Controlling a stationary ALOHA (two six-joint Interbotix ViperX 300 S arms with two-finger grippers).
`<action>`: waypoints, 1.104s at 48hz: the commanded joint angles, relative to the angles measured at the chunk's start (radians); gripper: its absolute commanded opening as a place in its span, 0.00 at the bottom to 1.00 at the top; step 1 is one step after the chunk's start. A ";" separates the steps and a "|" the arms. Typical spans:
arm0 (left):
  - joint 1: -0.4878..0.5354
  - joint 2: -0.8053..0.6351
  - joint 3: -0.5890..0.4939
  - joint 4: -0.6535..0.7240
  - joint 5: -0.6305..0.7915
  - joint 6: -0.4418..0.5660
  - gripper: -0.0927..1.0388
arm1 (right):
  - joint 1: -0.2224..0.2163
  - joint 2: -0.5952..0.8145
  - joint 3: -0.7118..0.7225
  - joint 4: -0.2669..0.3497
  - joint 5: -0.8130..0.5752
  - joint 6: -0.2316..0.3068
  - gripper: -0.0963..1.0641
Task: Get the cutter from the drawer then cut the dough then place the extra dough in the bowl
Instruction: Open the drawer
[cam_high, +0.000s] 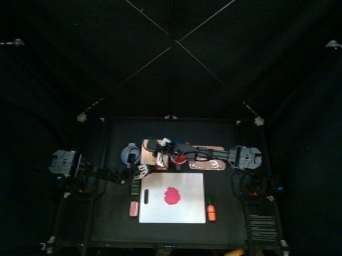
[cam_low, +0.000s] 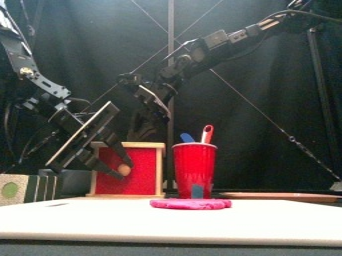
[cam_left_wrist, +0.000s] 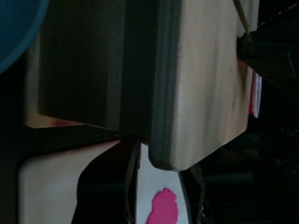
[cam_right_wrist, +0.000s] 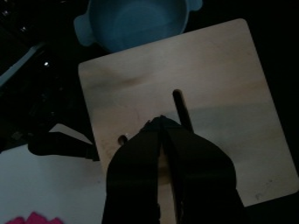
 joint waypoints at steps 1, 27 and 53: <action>-0.023 -0.015 -0.008 -0.021 0.002 0.002 0.61 | 0.018 0.028 0.005 0.003 0.008 0.002 0.13; -0.110 -0.015 -0.018 -0.057 0.014 0.000 0.61 | 0.012 0.032 0.003 0.008 0.011 0.003 0.13; -0.212 -0.015 -0.025 -0.123 0.014 0.000 0.61 | 0.011 0.038 0.002 0.011 0.014 0.005 0.13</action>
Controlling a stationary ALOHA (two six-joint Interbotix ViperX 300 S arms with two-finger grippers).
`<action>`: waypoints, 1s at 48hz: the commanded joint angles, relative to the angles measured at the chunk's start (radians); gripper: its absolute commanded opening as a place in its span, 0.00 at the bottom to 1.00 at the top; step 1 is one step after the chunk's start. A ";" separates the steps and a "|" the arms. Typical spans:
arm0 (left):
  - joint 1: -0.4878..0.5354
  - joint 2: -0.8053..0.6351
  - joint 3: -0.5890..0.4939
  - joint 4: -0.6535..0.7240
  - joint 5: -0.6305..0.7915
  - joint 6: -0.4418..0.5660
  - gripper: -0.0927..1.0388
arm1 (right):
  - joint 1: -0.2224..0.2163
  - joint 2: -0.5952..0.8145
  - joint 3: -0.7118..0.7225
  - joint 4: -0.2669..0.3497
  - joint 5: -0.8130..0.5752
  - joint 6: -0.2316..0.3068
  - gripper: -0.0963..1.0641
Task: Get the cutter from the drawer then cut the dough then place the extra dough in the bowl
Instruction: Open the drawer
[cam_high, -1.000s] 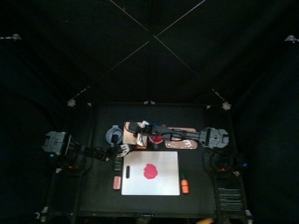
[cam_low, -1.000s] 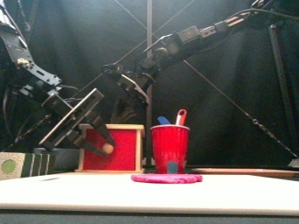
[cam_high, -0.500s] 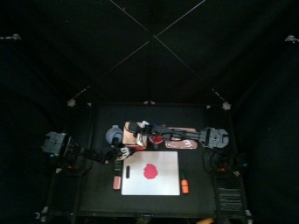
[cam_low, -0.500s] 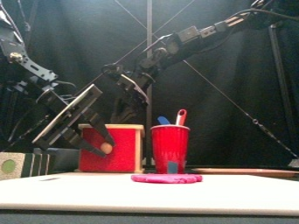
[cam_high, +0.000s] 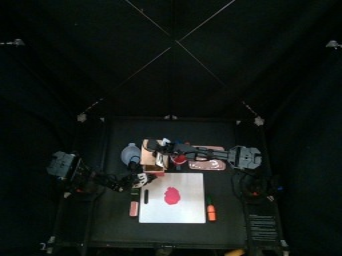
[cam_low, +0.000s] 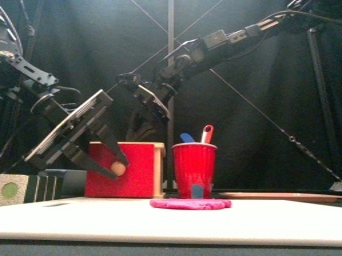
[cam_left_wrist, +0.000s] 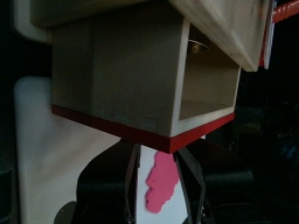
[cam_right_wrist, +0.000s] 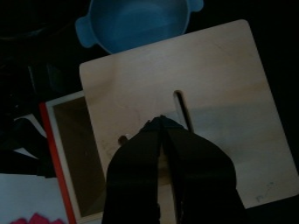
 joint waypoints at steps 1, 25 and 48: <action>-0.032 -0.011 -0.015 -0.011 0.003 0.003 0.61 | 0.011 0.032 0.006 0.006 0.014 0.002 0.13; -0.097 -0.005 -0.026 -0.052 0.003 0.003 0.61 | 0.009 0.034 0.006 0.012 0.015 0.002 0.13; -0.103 -0.002 -0.020 -0.061 -0.012 0.005 0.63 | 0.009 0.037 0.003 0.012 0.021 0.002 0.13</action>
